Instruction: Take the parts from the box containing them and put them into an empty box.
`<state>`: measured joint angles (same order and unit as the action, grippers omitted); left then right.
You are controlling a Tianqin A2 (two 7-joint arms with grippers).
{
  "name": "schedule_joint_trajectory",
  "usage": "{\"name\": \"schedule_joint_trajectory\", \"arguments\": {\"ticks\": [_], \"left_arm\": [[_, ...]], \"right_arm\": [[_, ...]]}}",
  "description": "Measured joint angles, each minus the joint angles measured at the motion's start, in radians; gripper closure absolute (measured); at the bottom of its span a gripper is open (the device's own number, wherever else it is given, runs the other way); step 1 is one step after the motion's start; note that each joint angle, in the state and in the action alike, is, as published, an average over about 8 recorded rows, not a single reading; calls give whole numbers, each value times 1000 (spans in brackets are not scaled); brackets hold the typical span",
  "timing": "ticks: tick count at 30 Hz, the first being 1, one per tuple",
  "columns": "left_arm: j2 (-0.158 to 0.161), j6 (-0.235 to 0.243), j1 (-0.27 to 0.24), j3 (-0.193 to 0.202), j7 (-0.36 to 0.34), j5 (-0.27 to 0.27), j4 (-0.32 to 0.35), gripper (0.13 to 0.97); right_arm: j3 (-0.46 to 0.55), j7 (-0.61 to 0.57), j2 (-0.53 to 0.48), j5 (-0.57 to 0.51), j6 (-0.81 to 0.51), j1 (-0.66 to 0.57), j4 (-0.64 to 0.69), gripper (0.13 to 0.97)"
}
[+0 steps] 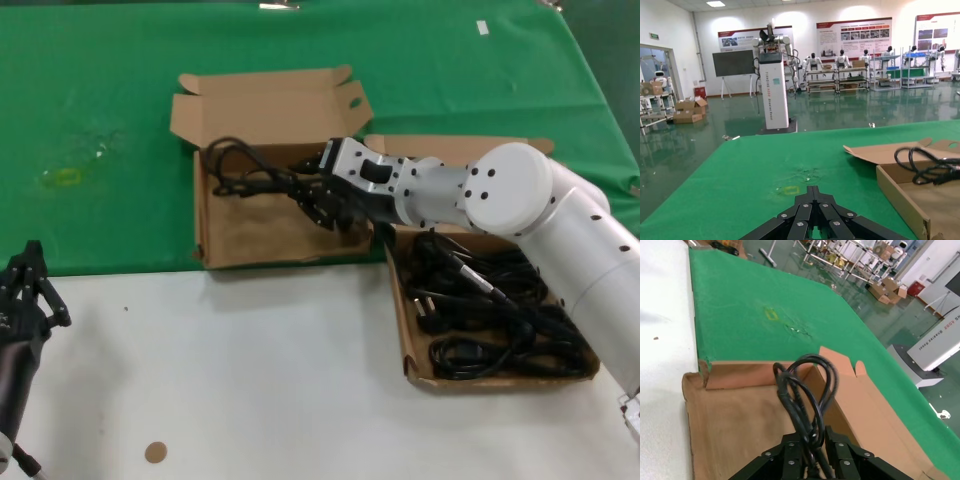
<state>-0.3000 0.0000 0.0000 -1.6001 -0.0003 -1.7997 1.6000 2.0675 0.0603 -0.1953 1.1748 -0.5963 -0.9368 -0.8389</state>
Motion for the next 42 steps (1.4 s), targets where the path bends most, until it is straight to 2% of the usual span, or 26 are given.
{"name": "schedule_joint_trajectory", "arguments": {"ticks": [8, 11, 20, 28, 29, 35, 37, 42], "left_arm": [[0, 0, 0, 0, 0, 0, 0, 953], [0, 0, 0, 0, 0, 0, 0, 953], [0, 0, 0, 0, 0, 0, 0, 953], [0, 0, 0, 0, 0, 0, 0, 936], [0, 0, 0, 0, 0, 0, 0, 933], [0, 0, 0, 0, 0, 0, 0, 926], [0, 0, 0, 0, 0, 0, 0, 902], [0, 0, 0, 0, 0, 0, 0, 840]], "right_arm": [[3, -19, 1, 8, 12, -13, 35, 809], [2, -23, 1, 12, 16, -17, 40, 809], [-5, -10, -4, 19, 24, -19, 25, 668], [-12, -7, -7, 28, 32, -5, 10, 459], [-15, -8, -7, 32, 36, 1, 6, 459], [-42, -11, -13, 67, 69, 56, -40, 323], [-53, -12, -16, 82, 83, 80, -59, 277], [-83, -16, -22, 121, 120, 142, -110, 263]]}}
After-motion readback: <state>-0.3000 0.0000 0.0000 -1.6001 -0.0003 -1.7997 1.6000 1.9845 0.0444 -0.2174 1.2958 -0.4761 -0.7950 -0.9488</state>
